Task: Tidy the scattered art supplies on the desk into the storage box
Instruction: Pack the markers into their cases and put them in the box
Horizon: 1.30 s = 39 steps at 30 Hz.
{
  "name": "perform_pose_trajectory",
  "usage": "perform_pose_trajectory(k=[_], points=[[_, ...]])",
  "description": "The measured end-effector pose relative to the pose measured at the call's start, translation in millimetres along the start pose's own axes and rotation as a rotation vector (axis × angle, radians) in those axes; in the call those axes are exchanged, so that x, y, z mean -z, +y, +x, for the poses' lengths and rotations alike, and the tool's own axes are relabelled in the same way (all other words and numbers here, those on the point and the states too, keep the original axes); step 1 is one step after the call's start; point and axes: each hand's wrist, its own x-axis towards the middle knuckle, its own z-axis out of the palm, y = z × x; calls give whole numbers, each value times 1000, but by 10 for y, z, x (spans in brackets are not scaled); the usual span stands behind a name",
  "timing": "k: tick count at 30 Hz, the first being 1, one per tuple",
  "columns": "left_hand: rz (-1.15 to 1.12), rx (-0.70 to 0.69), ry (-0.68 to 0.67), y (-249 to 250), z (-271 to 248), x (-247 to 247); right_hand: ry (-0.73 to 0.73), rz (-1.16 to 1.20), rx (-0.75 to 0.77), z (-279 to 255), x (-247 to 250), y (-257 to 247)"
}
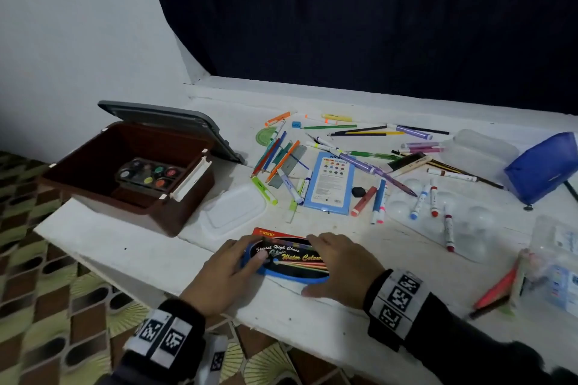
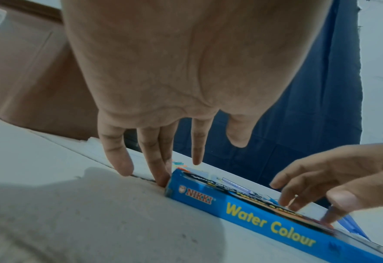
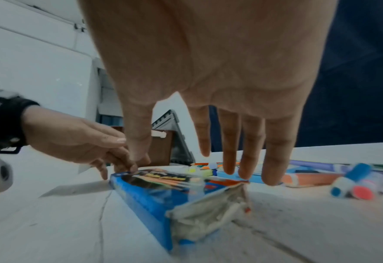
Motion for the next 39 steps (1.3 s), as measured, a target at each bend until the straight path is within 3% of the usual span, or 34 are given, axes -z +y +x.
perform_pose_trajectory(k=[4, 11, 18, 22, 26, 31, 39], points=[[-3, -35, 3, 79, -20, 62, -5, -118, 12, 138, -51, -12], [-79, -157, 68, 268, 42, 453, 201, 128, -1, 219, 78, -61], [-74, -408, 331, 212, 272, 1496, 499, 280, 118, 551, 403, -622], [-90, -416, 396, -180, 373, 2131, 582, 291, 188, 923, 558, -1190], [-61, -391, 380, -689, 465, 2673, 544, 270, 201, 1325, 644, -1700], [83, -359, 259, -1238, 696, 3186, 368, 218, 189, 1785, 758, -2132], [258, -369, 47, -1751, 982, 3204, 14, -75, 122, 2306, 717, -2566]])
